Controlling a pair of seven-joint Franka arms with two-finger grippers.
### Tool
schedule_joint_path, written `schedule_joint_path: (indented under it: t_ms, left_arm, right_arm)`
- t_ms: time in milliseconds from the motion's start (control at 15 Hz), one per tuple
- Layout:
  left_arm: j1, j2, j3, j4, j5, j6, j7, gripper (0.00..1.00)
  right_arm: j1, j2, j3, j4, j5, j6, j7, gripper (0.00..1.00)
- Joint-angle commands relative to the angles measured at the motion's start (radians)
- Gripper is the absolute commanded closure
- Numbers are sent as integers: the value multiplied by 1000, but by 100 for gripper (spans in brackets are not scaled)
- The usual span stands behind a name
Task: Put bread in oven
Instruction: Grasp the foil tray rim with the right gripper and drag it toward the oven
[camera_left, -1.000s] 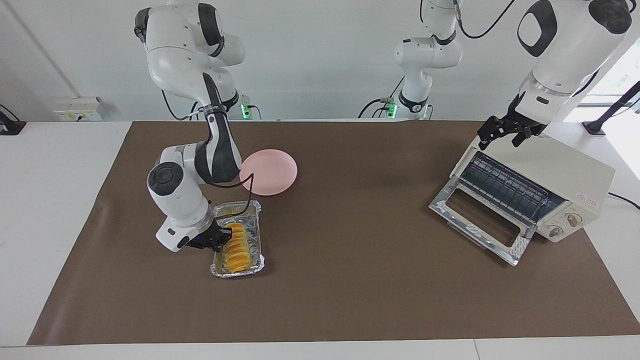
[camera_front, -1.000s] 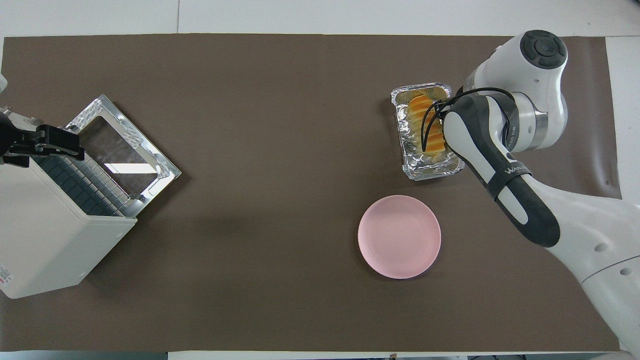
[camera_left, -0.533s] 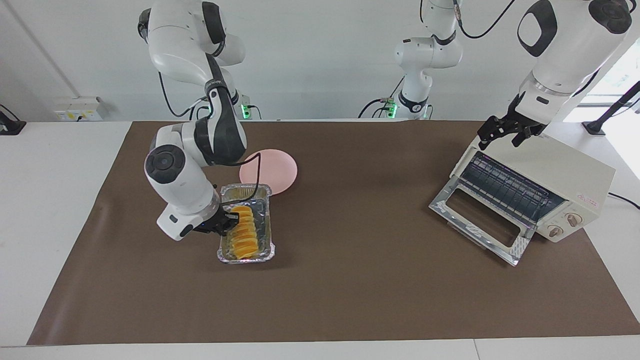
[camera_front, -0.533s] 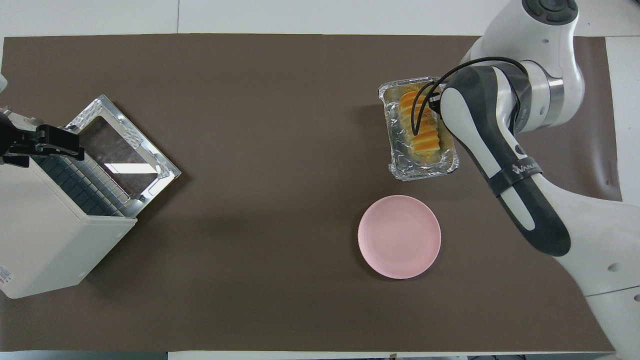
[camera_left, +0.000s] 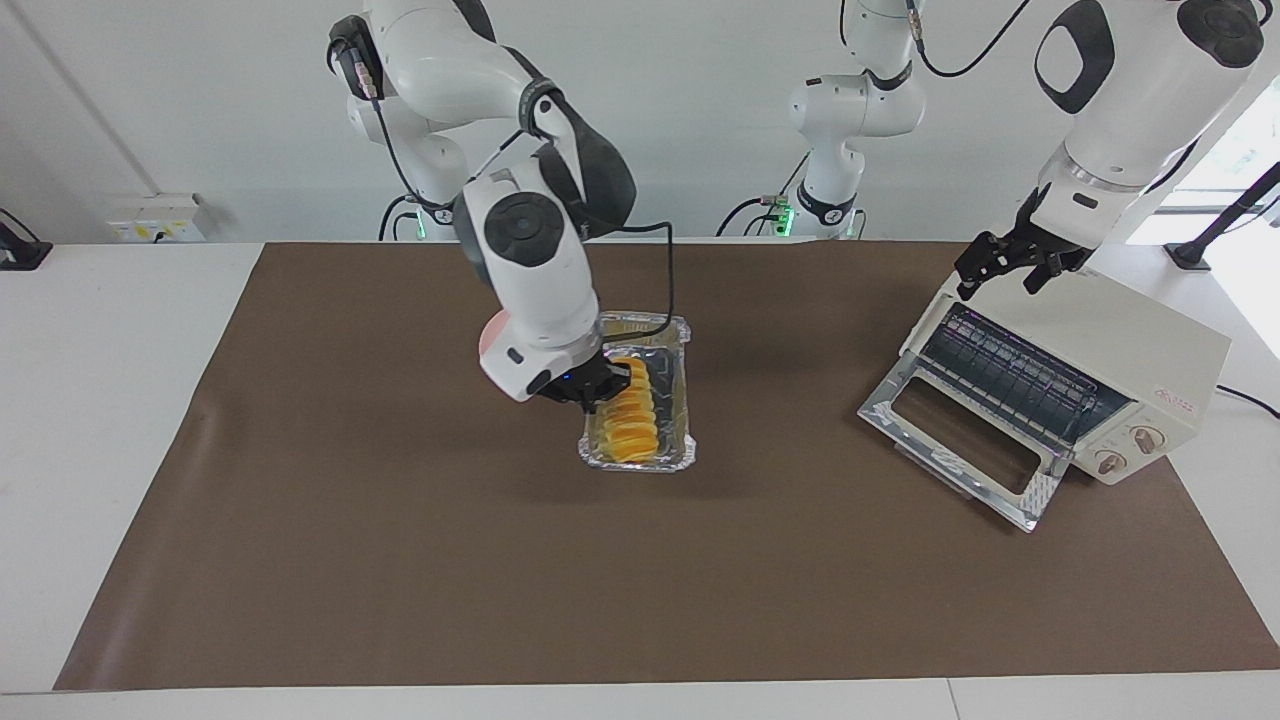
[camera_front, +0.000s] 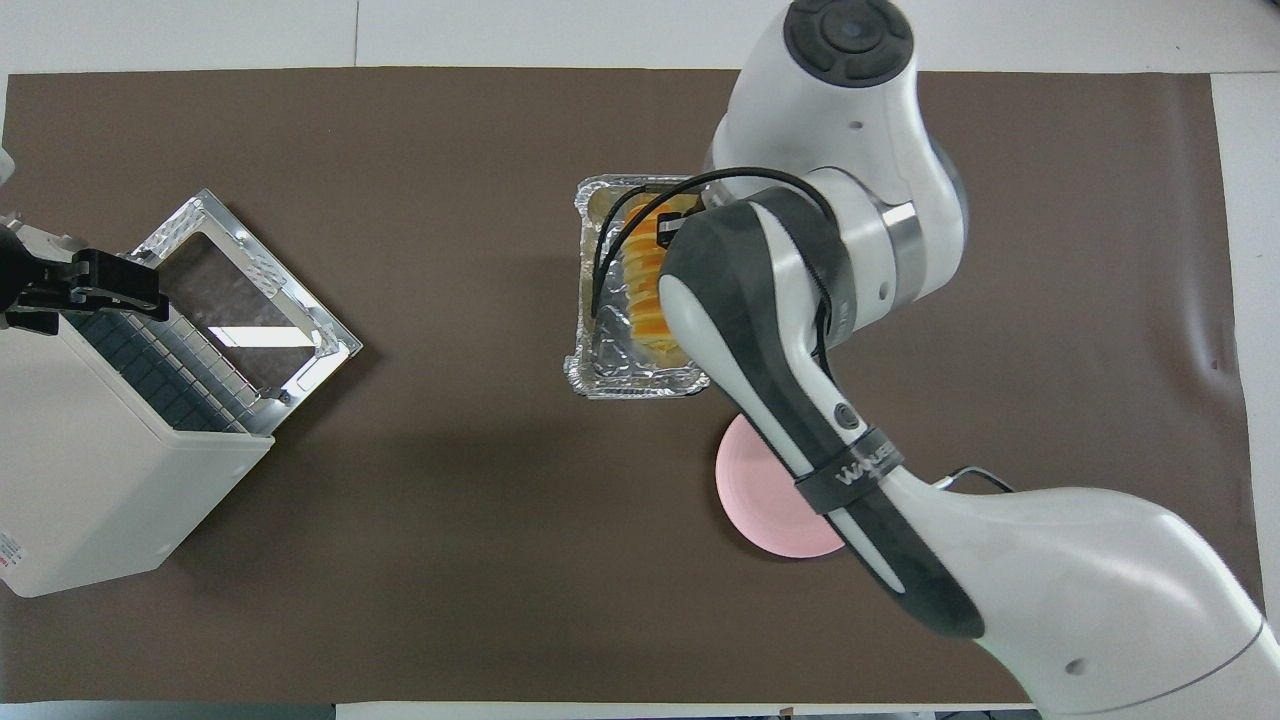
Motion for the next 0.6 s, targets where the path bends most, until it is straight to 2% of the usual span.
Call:
schedule_joint_path:
  t_ms: [0, 400, 533]
  left_arm:
    - [1, -16, 1, -14, -6, -1, 5, 0]
    - [1, -16, 1, -14, -7, 1, 5, 0]
    - [1, -16, 1, -14, -6, -1, 5, 0]
  right_arm:
    - [79, 20, -4, -3, 12, 70, 105, 100]
    - [136, 20, -5, -218, -4, 361, 128, 100]
    - [136, 15, -5, -259, -4, 409, 120, 100]
